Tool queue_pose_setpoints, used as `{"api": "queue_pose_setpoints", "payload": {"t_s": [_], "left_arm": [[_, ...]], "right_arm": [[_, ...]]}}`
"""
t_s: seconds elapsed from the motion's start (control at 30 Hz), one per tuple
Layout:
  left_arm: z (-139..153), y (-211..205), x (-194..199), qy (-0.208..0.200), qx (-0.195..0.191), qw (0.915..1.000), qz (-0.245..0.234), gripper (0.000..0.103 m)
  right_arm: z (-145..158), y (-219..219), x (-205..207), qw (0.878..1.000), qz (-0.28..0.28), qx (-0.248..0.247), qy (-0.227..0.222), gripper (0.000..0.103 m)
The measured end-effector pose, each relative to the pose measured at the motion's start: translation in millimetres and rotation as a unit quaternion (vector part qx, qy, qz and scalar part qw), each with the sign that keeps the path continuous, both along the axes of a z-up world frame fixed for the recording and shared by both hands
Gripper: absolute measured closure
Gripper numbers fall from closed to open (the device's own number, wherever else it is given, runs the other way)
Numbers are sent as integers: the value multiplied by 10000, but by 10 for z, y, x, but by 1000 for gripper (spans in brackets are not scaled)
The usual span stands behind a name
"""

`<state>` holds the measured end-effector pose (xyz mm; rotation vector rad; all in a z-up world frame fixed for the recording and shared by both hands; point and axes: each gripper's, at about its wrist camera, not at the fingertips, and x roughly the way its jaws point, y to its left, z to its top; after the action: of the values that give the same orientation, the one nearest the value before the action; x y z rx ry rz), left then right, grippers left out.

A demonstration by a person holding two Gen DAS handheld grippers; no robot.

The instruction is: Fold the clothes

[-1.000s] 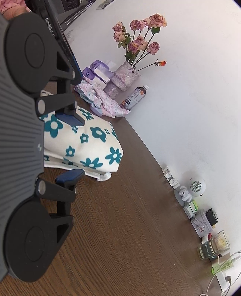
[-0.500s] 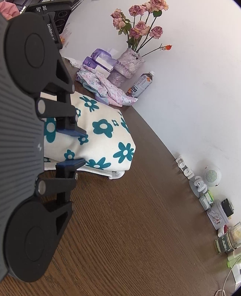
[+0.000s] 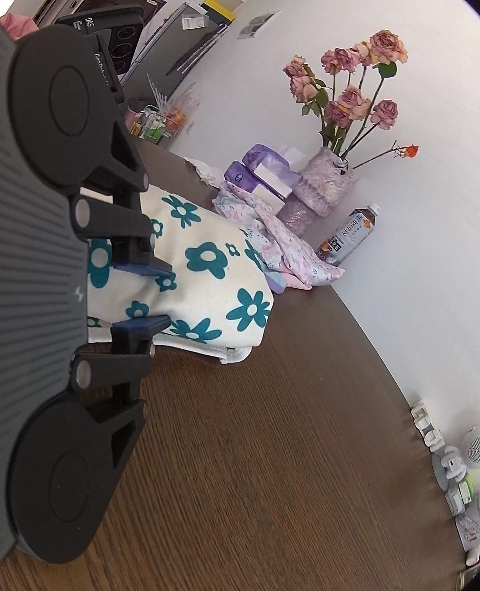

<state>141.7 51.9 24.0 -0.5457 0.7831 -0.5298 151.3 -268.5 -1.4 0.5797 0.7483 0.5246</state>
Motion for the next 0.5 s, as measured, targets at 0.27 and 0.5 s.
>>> {"api": "queue_pose_setpoints", "payload": {"t_s": [0.27, 0.5], "left_arm": [[267, -74, -461, -1077, 675, 9899, -635, 36], [163, -388, -700, -1294, 1922, 9684, -925, 37]], "right_arm": [[302, 11, -478, 9958, 344, -538, -656, 50], [386, 293, -726, 9819, 728, -1411, -1031, 50]]}}
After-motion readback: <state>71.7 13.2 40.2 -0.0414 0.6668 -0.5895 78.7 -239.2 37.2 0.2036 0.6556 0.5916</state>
